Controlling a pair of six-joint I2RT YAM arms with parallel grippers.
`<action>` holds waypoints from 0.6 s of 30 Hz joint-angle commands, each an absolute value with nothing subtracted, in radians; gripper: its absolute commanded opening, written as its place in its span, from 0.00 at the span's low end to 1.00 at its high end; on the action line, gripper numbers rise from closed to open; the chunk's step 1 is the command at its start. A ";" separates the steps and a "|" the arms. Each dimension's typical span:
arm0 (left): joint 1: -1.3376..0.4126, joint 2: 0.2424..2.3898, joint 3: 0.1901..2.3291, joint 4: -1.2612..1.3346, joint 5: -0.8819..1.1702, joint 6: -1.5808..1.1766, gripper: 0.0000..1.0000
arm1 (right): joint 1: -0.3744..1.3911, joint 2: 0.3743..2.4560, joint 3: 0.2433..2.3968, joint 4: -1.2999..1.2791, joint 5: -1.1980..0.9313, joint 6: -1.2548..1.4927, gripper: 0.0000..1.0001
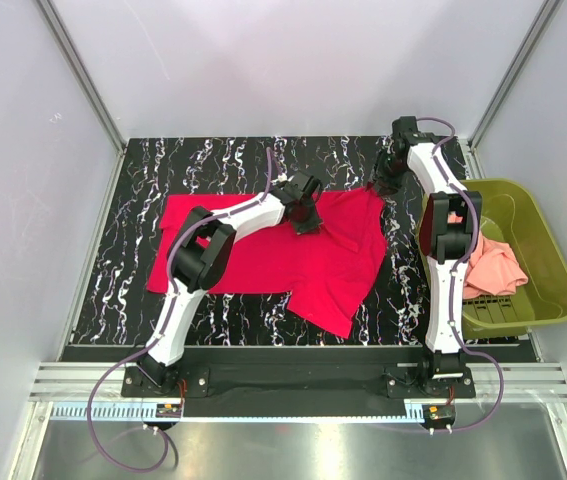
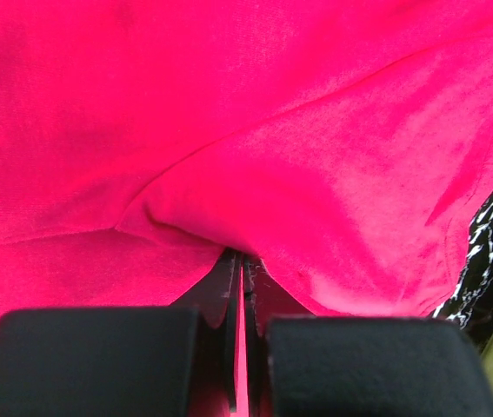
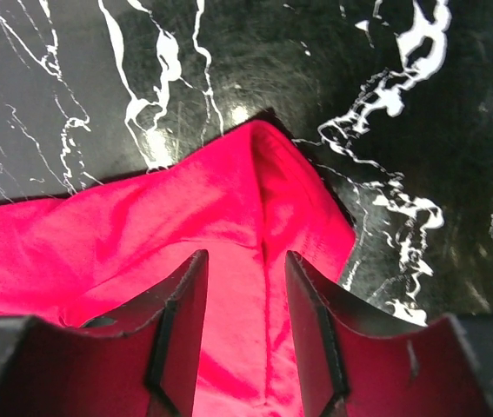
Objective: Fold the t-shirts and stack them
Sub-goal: Fold the tshirt
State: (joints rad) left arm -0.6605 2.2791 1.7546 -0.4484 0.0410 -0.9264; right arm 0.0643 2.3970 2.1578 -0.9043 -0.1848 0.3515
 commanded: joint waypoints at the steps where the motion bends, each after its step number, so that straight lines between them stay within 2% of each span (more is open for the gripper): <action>1: -0.664 2.290 1.802 -0.482 0.003 -0.885 0.00 | 0.058 2.404 2.191 -0.853 -0.235 0.347 0.48; 15: -0.680 2.276 1.865 -0.529 0.006 -0.818 0.00 | 0.060 2.511 2.270 -0.808 -0.261 0.391 0.45; 17: -0.680 2.267 1.861 -0.537 0.003 -0.808 0.00 | 0.058 2.536 2.296 -0.815 -0.253 0.399 0.41; 18: -0.680 2.261 1.855 -0.538 0.003 -0.805 0.00 | 0.060 2.540 2.315 -0.819 -0.250 0.402 0.32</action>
